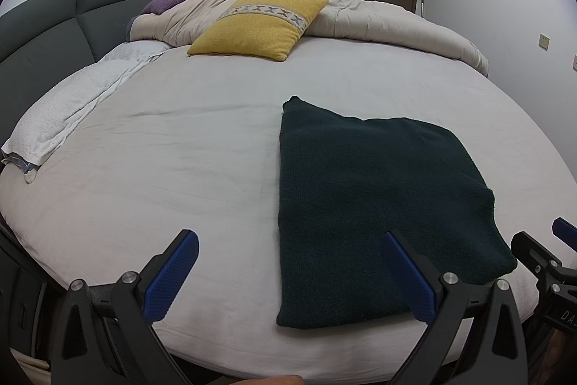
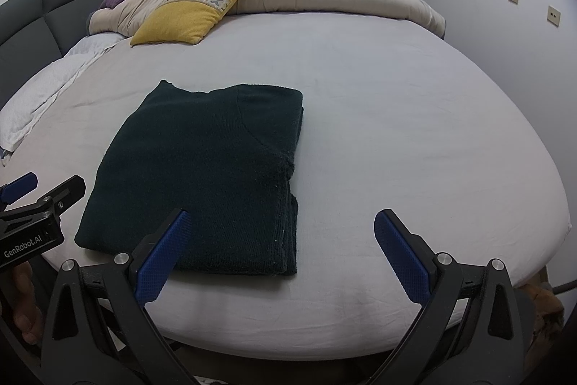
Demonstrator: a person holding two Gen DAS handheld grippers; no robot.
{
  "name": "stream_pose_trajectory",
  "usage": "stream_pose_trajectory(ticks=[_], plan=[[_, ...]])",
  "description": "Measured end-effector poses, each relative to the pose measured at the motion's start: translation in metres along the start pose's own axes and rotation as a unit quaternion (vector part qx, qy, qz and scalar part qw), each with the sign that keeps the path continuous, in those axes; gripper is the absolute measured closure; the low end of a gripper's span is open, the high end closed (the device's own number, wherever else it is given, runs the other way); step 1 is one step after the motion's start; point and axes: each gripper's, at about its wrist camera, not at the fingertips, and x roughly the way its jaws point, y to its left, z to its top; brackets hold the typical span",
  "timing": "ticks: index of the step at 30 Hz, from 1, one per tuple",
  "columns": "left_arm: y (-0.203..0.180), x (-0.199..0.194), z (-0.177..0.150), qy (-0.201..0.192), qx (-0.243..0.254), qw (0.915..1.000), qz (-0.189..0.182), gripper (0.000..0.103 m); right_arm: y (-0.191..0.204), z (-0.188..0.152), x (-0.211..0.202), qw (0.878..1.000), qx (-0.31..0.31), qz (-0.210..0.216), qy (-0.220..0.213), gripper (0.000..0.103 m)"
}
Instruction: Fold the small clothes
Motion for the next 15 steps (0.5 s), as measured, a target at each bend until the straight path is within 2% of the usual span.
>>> stream_pose_trajectory(ticks=[15], plan=[[-0.0001,0.0023,-0.001,0.001,0.0,1.0,-0.001,0.0,0.0033,-0.001,-0.0022,1.0,0.002,0.0,0.001,0.0]])
